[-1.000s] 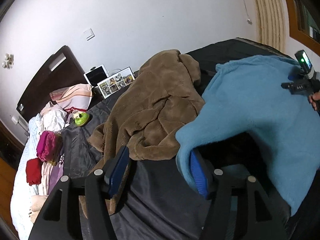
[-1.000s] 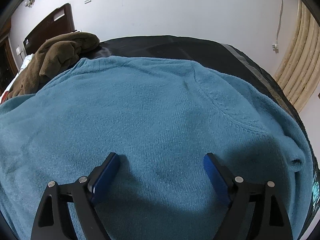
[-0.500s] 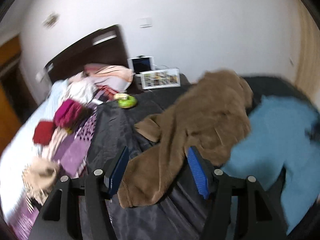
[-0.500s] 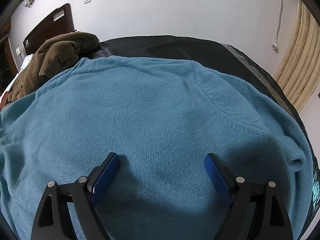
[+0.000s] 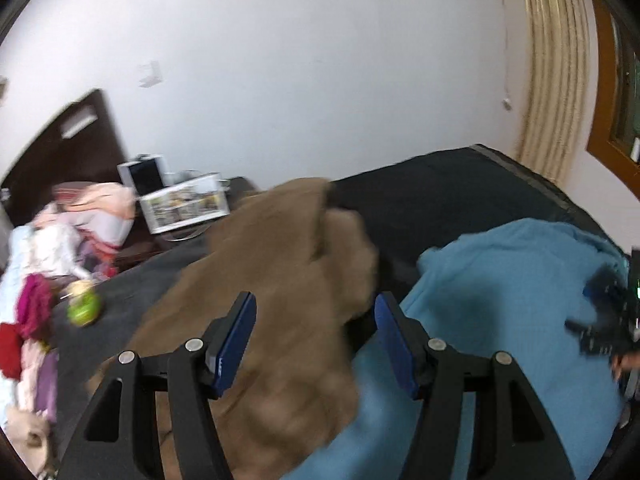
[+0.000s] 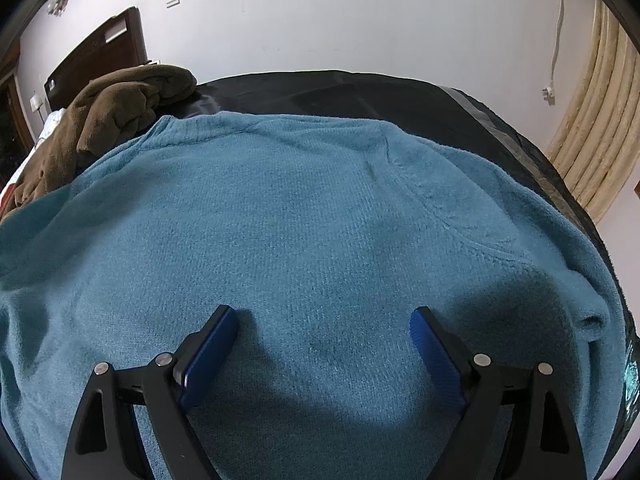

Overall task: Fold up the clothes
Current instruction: 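Grasp the brown fleece with the left gripper and lift it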

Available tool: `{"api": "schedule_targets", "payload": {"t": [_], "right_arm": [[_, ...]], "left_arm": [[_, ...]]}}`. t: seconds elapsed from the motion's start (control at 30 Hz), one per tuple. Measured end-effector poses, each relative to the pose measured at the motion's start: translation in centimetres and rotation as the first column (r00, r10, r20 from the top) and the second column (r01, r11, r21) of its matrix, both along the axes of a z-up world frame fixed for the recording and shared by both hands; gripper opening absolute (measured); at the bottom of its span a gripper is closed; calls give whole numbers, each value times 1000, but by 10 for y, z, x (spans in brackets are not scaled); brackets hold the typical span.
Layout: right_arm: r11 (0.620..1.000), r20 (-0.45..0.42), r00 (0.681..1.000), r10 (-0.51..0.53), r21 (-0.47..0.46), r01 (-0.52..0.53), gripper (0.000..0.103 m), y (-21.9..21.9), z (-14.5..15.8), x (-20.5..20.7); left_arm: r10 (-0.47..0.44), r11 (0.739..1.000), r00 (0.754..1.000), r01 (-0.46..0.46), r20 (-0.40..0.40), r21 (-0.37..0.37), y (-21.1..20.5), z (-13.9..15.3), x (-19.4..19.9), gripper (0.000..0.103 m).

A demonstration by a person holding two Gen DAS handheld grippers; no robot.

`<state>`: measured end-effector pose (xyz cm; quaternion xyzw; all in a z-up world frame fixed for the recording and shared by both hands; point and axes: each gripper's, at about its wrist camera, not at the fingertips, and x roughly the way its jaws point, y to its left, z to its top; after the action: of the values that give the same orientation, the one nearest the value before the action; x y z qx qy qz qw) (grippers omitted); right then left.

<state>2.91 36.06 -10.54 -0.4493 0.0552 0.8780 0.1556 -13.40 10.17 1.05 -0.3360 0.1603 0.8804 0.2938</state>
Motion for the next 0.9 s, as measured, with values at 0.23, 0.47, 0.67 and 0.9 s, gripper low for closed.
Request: {"api": "schedule_targets", "payload": {"t": [0.23,0.47,0.67,0.9], "right_arm": [[1000,4,1000,-17,-7,17,96,2,-2,-1],[999,5,999,-36,-9,36,100,3,-3,-1],[999,9,999,-43,-12,43,102,5,-4,-4],[999,9,999,-46,-12,46,102,5,-6,-4]], "left_arm": [[-26,997,992,36,127,-74,94,-60,-57,66],[43,983,995,-26,93,-179,107,-90,-70,66],[228,947,973,-213,36,-241,76,-99,-89,60],[365,907,931,-349,24,-236,18,-102,-101,59]]}}
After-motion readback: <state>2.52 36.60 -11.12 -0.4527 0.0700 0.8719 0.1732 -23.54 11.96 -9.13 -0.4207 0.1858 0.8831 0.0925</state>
